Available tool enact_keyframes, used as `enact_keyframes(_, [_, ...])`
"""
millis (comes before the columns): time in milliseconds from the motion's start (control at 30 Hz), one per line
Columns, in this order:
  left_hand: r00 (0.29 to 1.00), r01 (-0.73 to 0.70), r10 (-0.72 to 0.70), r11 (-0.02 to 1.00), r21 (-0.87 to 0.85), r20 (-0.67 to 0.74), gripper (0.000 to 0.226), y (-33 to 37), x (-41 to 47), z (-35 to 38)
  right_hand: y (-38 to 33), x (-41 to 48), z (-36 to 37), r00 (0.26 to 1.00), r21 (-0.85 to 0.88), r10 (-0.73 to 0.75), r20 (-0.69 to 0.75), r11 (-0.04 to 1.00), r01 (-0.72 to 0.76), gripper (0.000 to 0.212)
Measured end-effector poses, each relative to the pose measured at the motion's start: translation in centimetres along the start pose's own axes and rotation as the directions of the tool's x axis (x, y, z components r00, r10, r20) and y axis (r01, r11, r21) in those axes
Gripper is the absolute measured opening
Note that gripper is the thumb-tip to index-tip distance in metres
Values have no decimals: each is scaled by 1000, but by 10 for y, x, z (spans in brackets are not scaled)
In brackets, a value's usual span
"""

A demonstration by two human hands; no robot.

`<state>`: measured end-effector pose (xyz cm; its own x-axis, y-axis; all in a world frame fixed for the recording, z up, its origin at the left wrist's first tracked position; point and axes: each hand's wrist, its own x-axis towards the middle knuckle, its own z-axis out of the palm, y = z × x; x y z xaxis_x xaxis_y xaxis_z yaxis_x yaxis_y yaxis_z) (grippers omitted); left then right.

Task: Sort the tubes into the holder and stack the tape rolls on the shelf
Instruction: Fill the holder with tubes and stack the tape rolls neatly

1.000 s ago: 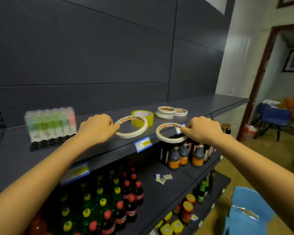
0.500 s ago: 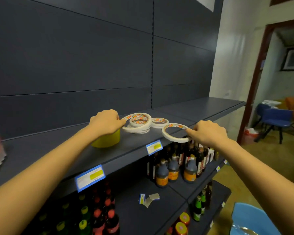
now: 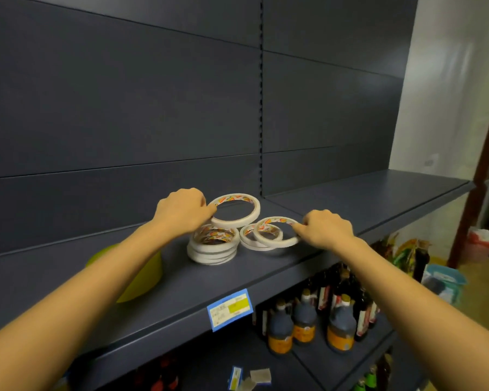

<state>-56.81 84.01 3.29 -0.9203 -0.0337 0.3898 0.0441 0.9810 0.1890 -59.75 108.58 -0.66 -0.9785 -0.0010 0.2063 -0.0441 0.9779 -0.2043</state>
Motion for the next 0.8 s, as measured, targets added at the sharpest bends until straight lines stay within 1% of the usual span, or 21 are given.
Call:
enact_keyframes(233, [994,98,-96,994,47,-44,37,10,19,16,-14,52,24,983,-21,-173,62,984,174,43])
enact_keyframes(333, [991,129,-127,990,56,-37,39,21,25,25,-8,67,30,963,-81,-257,86,961,264,53])
enact_keyframes(467, [988,157,-157,983,92,-1,39,46,36,38,13,95,9,947,-37,-322,-15,946,321,61])
enact_keyframes(567, [980,194,-199,973,127,22,41,61,42,49,25,113,-6,926,14,-367,-86,929,370,54])
enact_keyframes(633, [972,225,-235,958,180,34,41,69,43,58,29,120,-11,909,39,-406,-91,911,411,53])
enact_keyframes(700, [966,240,-257,937,254,36,35,75,41,67,30,123,-11,893,65,-442,-87,892,448,52])
enact_keyframes(800, [966,239,-260,881,409,-5,29,85,37,78,27,124,-6,858,78,-508,-79,855,513,51])
